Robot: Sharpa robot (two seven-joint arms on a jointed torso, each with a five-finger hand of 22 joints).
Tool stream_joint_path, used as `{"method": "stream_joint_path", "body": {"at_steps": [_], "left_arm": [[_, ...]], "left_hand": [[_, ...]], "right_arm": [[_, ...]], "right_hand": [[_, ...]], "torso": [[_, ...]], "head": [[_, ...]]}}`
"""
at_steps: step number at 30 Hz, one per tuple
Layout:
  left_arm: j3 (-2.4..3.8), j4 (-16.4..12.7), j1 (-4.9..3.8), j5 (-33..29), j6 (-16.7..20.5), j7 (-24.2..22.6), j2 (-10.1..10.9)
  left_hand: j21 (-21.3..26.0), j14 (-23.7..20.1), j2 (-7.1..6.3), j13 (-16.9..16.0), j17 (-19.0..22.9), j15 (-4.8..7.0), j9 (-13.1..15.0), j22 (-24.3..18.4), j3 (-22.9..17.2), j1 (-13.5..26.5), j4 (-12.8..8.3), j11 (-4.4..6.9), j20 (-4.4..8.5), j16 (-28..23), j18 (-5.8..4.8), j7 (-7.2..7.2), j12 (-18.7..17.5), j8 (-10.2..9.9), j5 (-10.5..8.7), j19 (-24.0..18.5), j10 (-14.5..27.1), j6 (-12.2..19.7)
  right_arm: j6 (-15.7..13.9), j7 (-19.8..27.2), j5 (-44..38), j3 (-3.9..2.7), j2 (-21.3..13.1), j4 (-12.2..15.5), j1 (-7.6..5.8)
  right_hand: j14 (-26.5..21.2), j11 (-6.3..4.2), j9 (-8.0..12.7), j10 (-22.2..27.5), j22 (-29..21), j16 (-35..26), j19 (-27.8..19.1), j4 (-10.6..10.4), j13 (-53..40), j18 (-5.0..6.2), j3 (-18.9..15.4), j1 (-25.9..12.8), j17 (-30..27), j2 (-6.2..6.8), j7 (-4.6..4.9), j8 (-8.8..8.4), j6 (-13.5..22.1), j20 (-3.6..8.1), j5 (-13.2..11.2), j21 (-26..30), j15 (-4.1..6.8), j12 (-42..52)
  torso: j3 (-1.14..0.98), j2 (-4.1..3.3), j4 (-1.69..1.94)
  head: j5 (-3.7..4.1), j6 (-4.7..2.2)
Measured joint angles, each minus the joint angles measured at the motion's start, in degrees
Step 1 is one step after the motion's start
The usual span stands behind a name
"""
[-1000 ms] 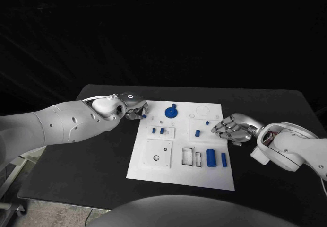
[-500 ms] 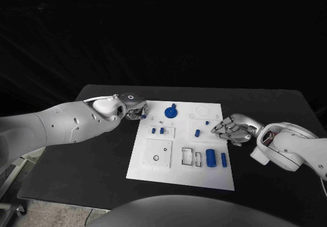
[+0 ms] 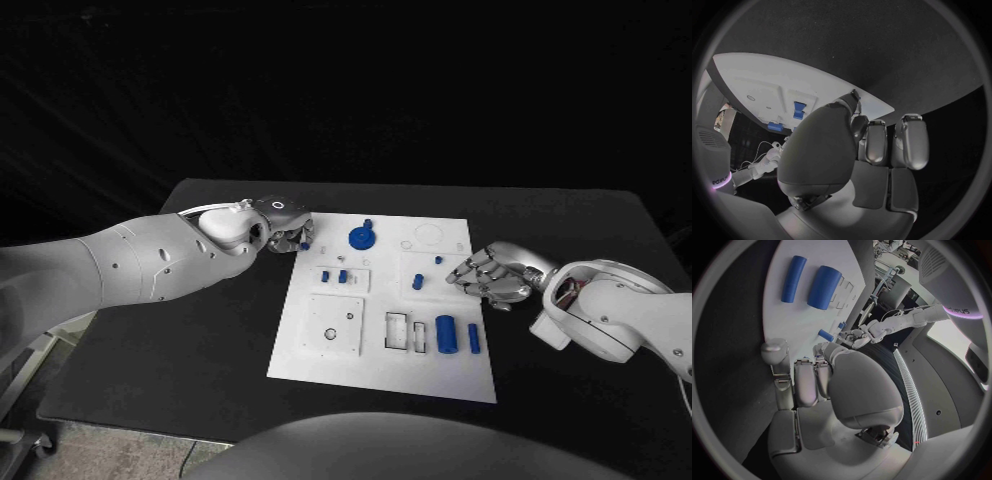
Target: Assemble the parts on the task board
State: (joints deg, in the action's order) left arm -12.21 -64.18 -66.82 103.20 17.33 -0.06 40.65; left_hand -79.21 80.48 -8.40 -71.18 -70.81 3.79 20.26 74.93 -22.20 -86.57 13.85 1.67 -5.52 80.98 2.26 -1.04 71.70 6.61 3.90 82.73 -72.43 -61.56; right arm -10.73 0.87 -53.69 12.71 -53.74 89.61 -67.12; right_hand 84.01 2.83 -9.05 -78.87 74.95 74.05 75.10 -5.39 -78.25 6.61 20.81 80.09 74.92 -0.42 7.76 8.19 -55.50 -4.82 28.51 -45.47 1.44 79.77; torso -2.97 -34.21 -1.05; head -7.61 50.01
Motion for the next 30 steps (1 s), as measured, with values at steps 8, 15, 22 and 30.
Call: {"method": "stream_joint_path", "body": {"at_steps": [8,15,22,30], "left_arm": [[-0.05,-0.2,0.11,0.0,0.9,-0.4,0.0],[-0.09,-4.0,0.23,0.1,2.5,-0.8,1.2],[0.07,-9.7,-0.20,-0.4,3.0,0.3,3.0],[0.20,-14.3,-1.64,-3.6,1.5,3.4,3.8]], "left_hand": [[0.0,0.5,0.20,0.6,-0.8,-0.45,0.4,0.0,0.3,0.0,-0.8,-0.26,0.00,0.0,-0.01,-0.68,0.0,1.5,2.26,0.0,-0.7,-2.6],[0.0,0.5,0.46,1.9,-0.8,-0.53,0.7,0.0,0.5,0.5,-1.0,-0.48,0.00,0.0,0.00,-0.60,-1.2,2.2,2.65,0.0,-0.5,-3.3],[0.0,0.5,0.61,3.7,-0.8,-0.52,0.7,0.0,0.8,2.0,-0.8,-0.67,-0.21,0.0,0.00,-0.68,-3.2,2.3,2.64,0.2,0.3,-3.3],[-0.6,0.5,0.71,5.2,-1.1,-0.52,0.7,0.0,0.9,2.8,-0.7,-0.75,-0.01,0.0,0.00,-0.90,-4.7,2.3,3.31,0.4,1.2,-3.1]], "right_arm": [[0.2,-0.1,0.0,0.00,-0.1,0.0,0.06],[0.3,-0.1,0.0,0.00,-0.3,0.0,0.09],[0.5,-0.1,0.0,0.00,-0.1,-0.2,0.12],[0.8,-0.2,0.0,0.00,0.0,-0.2,0.23]], "right_hand": [[0.0,0.20,0.0,0.2,0.0,0.0,0.0,0.0,0.0,0.90,0.0,0.0,0.0,0.00,0.00,0.00,0.0,0.00,0.0,0.0,0.00,0.0],[0.0,0.20,0.0,0.2,0.0,-0.2,0.0,0.0,0.0,0.89,0.0,0.0,0.0,0.00,0.00,0.00,0.0,0.00,0.0,0.3,0.00,0.0],[0.0,0.20,0.0,0.2,0.0,-0.5,0.0,0.0,0.0,0.90,0.0,0.0,0.0,0.00,0.00,0.00,0.0,0.00,0.0,0.6,0.00,-0.2],[0.0,0.22,0.0,0.6,0.0,-0.6,-0.2,0.0,0.0,0.90,0.0,0.0,0.0,0.00,0.00,0.00,0.0,-0.21,0.0,0.7,0.00,-0.2]], "torso": [[-0.01,0.02,0.00],[-0.01,-0.02,0.04],[-0.02,0.03,0.07],[-0.05,0.08,0.01]], "head": [[-0.01,0.00],[0.16,0.00],[0.10,0.00],[-0.04,0.00]]}}
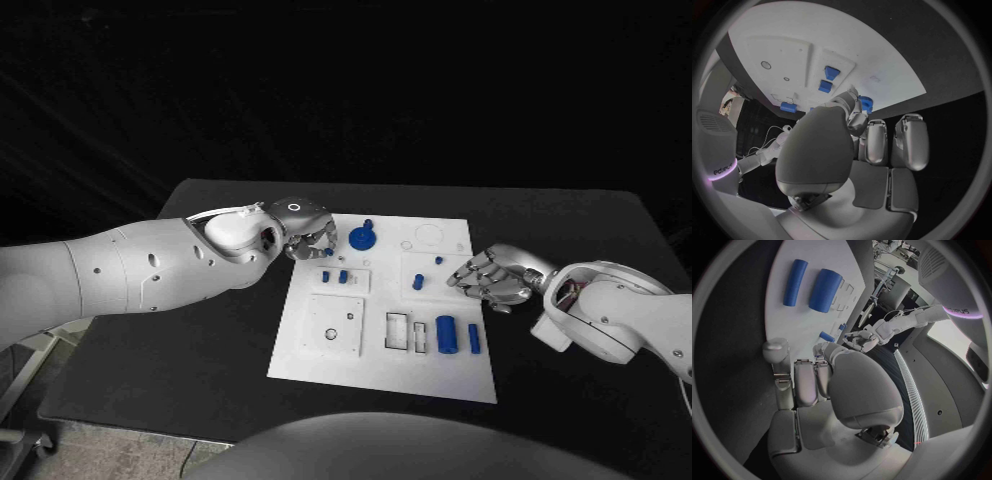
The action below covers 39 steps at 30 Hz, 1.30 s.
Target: Assemble the parts on the task board
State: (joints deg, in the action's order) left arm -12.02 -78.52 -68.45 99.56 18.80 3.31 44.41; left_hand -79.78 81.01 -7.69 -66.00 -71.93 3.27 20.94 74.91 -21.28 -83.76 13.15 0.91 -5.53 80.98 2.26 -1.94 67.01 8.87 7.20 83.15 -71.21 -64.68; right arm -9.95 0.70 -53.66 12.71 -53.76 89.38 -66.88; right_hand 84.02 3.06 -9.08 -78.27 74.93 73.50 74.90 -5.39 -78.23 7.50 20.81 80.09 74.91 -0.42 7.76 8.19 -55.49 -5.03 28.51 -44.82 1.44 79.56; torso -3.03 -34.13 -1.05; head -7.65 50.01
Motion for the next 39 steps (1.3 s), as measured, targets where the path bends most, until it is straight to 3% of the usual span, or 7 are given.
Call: {"method": "stream_joint_path", "body": {"at_steps": [12,29,39], "left_arm": [[-0.05,-1.1,-0.35,-3.4,-3.5,3.6,-1.2],[-0.17,1.2,-0.25,-4.3,-5.9,5.4,-2.5],[-0.18,2.6,-0.19,-4.2,-5.8,5.8,-3.4]], "left_hand": [[-0.1,0.2,0.12,1.4,-0.2,-0.20,0.0,0.0,0.0,0.4,0.0,-0.15,0.00,0.0,0.00,-0.40,-1.5,0.0,0.89,0.0,1.0,0.4],[-0.3,0.2,0.06,2.5,-0.4,-0.20,0.0,0.0,0.1,0.5,-0.6,-0.23,0.00,0.0,0.00,-0.60,-2.8,-0.4,2.57,0.4,1.4,0.8],[-0.3,0.2,0.05,2.5,-0.5,-0.20,0.1,0.0,0.2,0.5,-0.7,-0.23,0.00,0.0,0.00,-0.59,-2.8,-0.6,2.61,0.4,1.4,0.8]], "right_arm": [[0.2,-0.1,0.0,-0.01,-0.1,0.0,0.46],[-0.6,0.7,0.1,0.00,-0.1,0.0,1.17],[-1.6,1.5,0.3,-0.01,-0.2,0.0,1.18]], "right_hand": [[0.0,-0.03,0.0,0.0,0.0,0.0,-0.1,0.1,0.0,0.00,0.1,0.0,0.0,0.00,0.00,0.00,0.0,0.06,0.0,0.2,0.00,-0.1],[0.0,-0.03,0.0,0.0,0.0,0.0,-0.2,0.2,0.0,-0.01,0.2,0.0,0.0,0.00,0.00,0.00,0.0,0.21,0.0,0.3,0.00,-0.2],[0.0,-0.03,0.0,0.0,0.0,0.0,-0.2,0.2,0.0,0.00,0.2,0.0,0.0,0.00,0.00,0.00,0.0,0.21,0.0,0.3,0.00,-0.2]], "torso": [[0.03,-0.11,-0.09],[0.03,-0.13,-0.01],[0.06,-0.12,0.00]], "head": [[0.12,0.00],[0.29,0.00],[0.23,0.00]]}}
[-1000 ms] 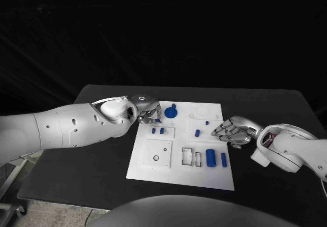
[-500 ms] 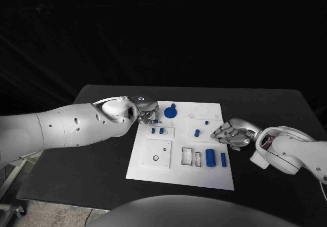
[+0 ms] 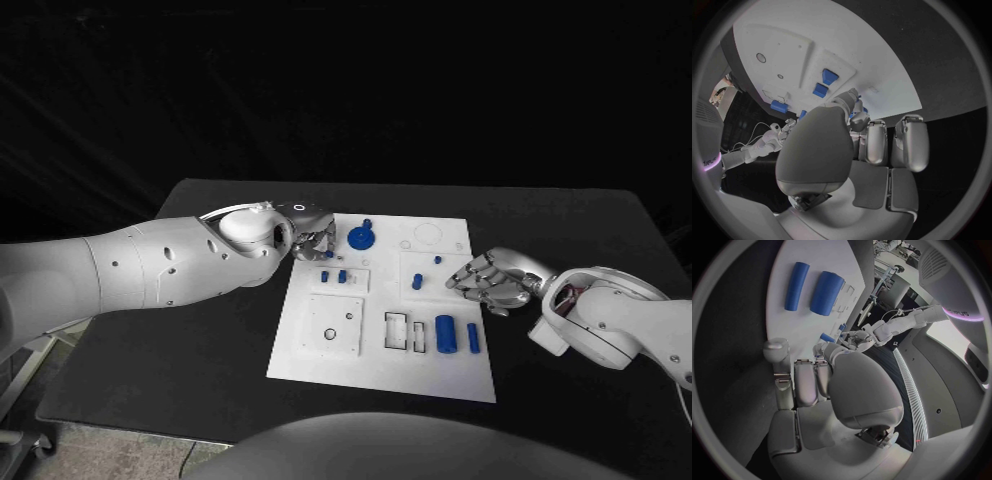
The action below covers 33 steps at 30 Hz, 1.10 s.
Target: Assemble the parts on the task board
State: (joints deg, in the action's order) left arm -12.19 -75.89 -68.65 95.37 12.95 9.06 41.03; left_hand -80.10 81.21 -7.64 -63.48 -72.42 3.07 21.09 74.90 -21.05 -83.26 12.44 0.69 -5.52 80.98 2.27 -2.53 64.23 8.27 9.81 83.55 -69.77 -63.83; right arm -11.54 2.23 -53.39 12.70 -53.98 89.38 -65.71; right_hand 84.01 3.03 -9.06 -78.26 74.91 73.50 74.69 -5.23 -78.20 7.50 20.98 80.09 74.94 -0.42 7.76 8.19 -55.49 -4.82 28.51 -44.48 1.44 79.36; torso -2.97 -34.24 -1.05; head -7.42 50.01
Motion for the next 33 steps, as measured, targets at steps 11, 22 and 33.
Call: {"method": "stream_joint_path", "body": {"at_steps": [11,22,33], "left_arm": [[0.00,1.1,0.11,0.0,0.0,0.1,-1.2],[0.00,1.4,0.29,0.0,-0.3,0.1,-1.6],[0.00,1.5,0.32,0.0,-0.7,0.0,-1.9]], "left_hand": [[0.0,0.2,0.08,0.1,-0.1,-0.21,0.2,0.0,-0.1,0.4,-0.2,0.00,0.00,0.0,0.00,0.00,0.0,0.1,0.22,0.0,0.0,0.2],[0.0,0.2,-0.07,0.1,-0.1,-0.21,0.2,0.0,-0.1,0.5,-0.1,0.00,0.00,0.0,0.00,0.04,0.0,0.1,0.49,0.0,0.0,0.2],[0.0,0.2,-0.03,0.2,-0.1,-0.20,0.2,0.0,0.0,0.5,-0.3,-0.19,0.00,0.0,0.00,0.00,-0.2,0.1,0.49,0.0,0.2,0.4]], "right_arm": [[-0.4,0.4,0.1,0.00,0.0,0.0,0.01],[-0.5,0.4,0.1,0.00,0.1,0.0,0.01],[-0.5,0.4,0.1,0.00,0.1,0.0,0.01]], "right_hand": [[0.0,0.00,0.0,0.0,0.0,0.0,0.0,0.0,0.0,0.00,0.0,0.0,0.0,0.00,0.00,0.00,0.0,0.00,0.0,0.0,0.00,0.0],[0.0,0.00,0.0,0.0,0.0,0.0,0.0,0.1,0.0,0.00,0.1,0.0,0.0,0.00,0.00,0.00,0.0,0.00,0.0,0.0,0.00,0.0],[0.0,0.00,0.0,0.0,0.0,0.0,0.0,0.2,0.0,0.00,0.2,0.0,0.0,0.00,0.00,0.00,0.0,0.00,0.0,0.0,0.00,0.0]], "torso": [[-0.01,0.02,-0.02],[-0.02,0.02,-0.01],[-0.02,0.02,0.01]], "head": [[-0.04,0.00],[0.03,0.00],[-0.14,0.00]]}}
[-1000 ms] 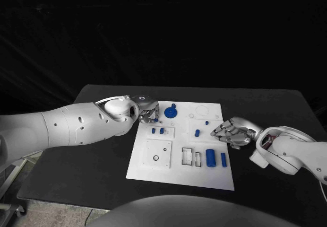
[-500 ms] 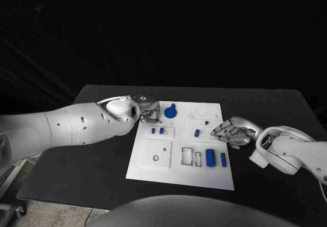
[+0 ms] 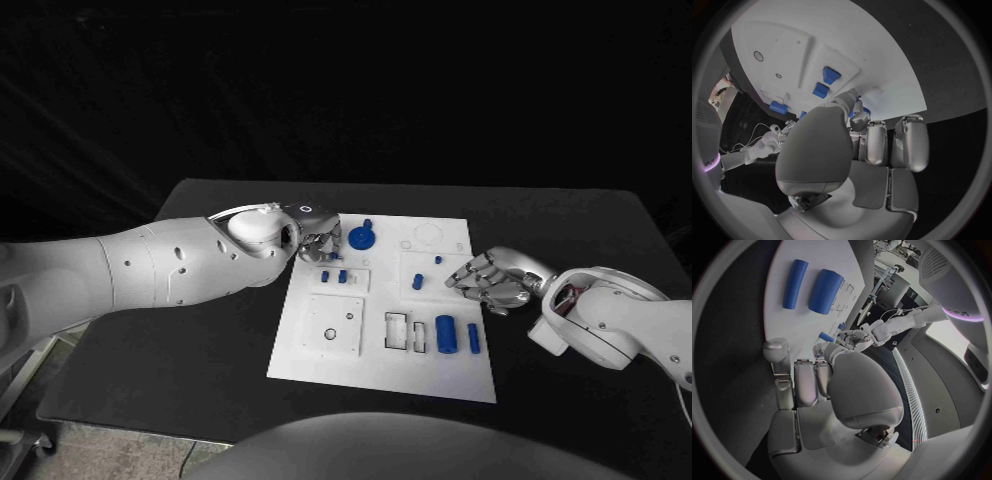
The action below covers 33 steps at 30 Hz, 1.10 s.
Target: Assemble the parts on the task board
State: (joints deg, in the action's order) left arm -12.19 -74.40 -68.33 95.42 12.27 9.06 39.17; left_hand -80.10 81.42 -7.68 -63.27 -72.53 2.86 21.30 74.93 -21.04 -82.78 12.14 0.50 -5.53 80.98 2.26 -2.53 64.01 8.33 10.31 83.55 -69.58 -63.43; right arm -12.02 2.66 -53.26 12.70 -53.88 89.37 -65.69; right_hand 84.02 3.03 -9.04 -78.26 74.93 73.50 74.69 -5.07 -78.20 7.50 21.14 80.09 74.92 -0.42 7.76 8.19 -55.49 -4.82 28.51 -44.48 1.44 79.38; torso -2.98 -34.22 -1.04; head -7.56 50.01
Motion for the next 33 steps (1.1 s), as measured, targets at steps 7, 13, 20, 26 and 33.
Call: {"method": "stream_joint_path", "body": {"at_steps": [7,13,20,26,33], "left_arm": [[0.00,0.1,0.01,0.0,-0.3,0.0,-0.1],[0.00,0.1,0.01,0.0,-0.5,0.0,-0.3],[0.00,0.1,0.02,0.0,-0.5,0.0,-0.3],[0.01,-0.1,0.02,0.0,-0.3,-0.2,-0.3],[0.02,-0.1,0.01,0.1,0.6,-0.7,-0.2]], "left_hand": [[0.0,0.0,0.07,0.0,0.0,0.00,0.0,0.0,0.0,-0.1,0.0,0.00,0.00,0.0,0.00,0.00,0.0,-0.1,0.00,0.0,0.0,0.0],[0.0,0.0,0.06,0.0,0.0,0.00,0.0,0.0,-0.2,-0.1,-0.2,0.00,0.00,0.0,0.00,0.08,0.0,0.1,-0.01,0.0,0.0,0.1],[0.0,0.0,0.06,0.3,0.0,0.00,0.0,0.0,-0.2,-0.1,-0.2,0.00,0.00,0.0,0.00,-0.01,-0.3,0.1,-0.01,0.0,0.0,0.2],[0.0,0.0,0.06,0.5,0.0,0.00,0.1,0.0,0.0,-0.1,-0.3,-0.02,0.00,0.0,0.01,-0.01,-0.6,0.1,0.19,0.0,0.4,0.2],[-0.2,0.0,0.07,1.0,-0.3,0.00,0.1,0.0,0.0,-0.1,-0.3,-0.02,0.21,0.0,0.00,-0.01,-1.0,0.0,0.23,0.2,0.8,0.2]], "right_arm": [[0.0,0.0,0.0,0.00,0.1,0.0,0.00],[0.0,0.1,0.1,0.00,0.0,0.0,0.00],[0.0,0.1,0.1,0.00,0.0,0.0,0.00],[0.0,0.1,0.1,0.00,0.0,0.0,0.00],[0.0,0.1,0.1,0.00,0.0,0.0,0.00]], "right_hand": [[0.0,0.00,0.0,0.0,0.0,0.0,0.0,0.0,0.0,0.00,0.0,0.0,0.0,0.00,0.00,0.00,0.0,0.00,0.0,0.0,0.00,0.0],[0.0,0.00,0.0,0.0,0.0,0.0,0.0,0.0,0.0,0.00,0.0,0.0,0.0,0.00,0.00,0.00,0.0,0.00,0.0,0.0,0.00,0.0],[0.0,0.00,0.0,0.0,0.0,0.0,0.0,0.0,0.0,0.00,0.0,0.0,0.0,0.00,0.00,0.00,0.0,0.00,0.0,0.0,0.00,0.0],[0.0,0.00,0.0,0.0,0.0,0.0,0.0,0.0,0.0,0.00,0.0,0.0,0.0,0.00,0.00,0.00,0.0,0.00,0.0,0.0,0.00,0.0],[0.0,0.00,0.0,0.0,0.0,0.0,0.0,0.0,0.0,0.00,0.0,0.0,0.0,0.00,0.00,0.00,0.0,0.00,0.2,0.0,0.00,0.0]], "torso": [[0.00,0.02,-0.01],[0.01,0.02,-0.01],[0.01,0.00,-0.02],[0.01,-0.01,0.01],[0.01,-0.01,0.01]], "head": [[-0.02,0.00],[0.02,0.00],[0.05,0.00],[0.09,0.00],[0.05,0.00]]}}
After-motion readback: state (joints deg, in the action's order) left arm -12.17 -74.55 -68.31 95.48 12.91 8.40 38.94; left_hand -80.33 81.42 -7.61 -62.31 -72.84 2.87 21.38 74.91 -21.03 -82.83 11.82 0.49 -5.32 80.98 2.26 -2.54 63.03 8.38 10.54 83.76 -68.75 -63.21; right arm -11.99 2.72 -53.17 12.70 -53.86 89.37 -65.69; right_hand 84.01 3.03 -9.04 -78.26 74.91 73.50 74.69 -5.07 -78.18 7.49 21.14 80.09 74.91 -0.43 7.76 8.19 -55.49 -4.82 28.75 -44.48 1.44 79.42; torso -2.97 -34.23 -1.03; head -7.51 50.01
